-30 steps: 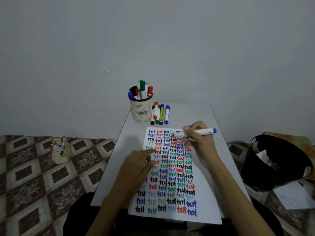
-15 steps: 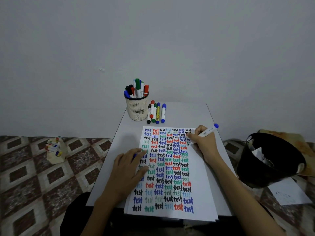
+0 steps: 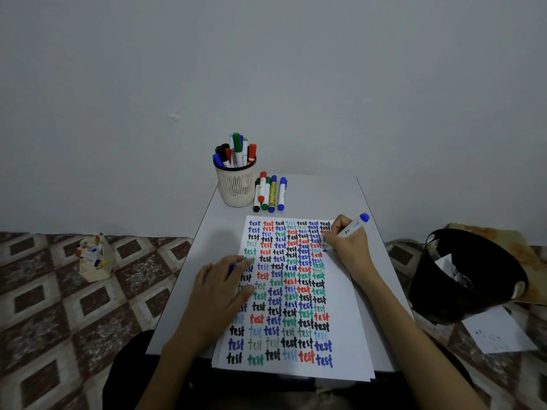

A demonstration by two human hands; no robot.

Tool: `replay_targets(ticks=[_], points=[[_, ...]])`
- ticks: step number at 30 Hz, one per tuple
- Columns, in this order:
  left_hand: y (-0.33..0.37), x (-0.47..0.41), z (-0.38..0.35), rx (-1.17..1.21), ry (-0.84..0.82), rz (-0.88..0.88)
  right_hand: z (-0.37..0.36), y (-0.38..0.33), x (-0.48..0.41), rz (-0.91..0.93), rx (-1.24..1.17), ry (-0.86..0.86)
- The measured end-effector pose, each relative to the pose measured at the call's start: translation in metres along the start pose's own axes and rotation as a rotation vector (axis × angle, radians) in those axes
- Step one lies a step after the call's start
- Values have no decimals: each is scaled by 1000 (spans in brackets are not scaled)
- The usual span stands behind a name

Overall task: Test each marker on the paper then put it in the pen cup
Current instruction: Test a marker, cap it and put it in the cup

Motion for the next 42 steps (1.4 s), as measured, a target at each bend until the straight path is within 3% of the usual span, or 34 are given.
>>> replay_targets(ticks=[26, 31, 42], points=[[1, 0, 0, -54, -13, 0, 3, 6, -2, -5, 28, 21], [2, -1, 1, -44, -13, 5, 8, 5, -1, -4, 13, 109], [3, -1, 1, -71, -24, 6, 7, 4, -1, 1, 28, 71]])
Point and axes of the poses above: each hand's wrist, its own x-axis away from the middle knuckle, its own z-axis out of the back of the hand, y = z × x, the point moved 4 cm from there along -x, towards the middle knuckle, and after that the axes turned 6 degrees about y, right-handed, at the moved point
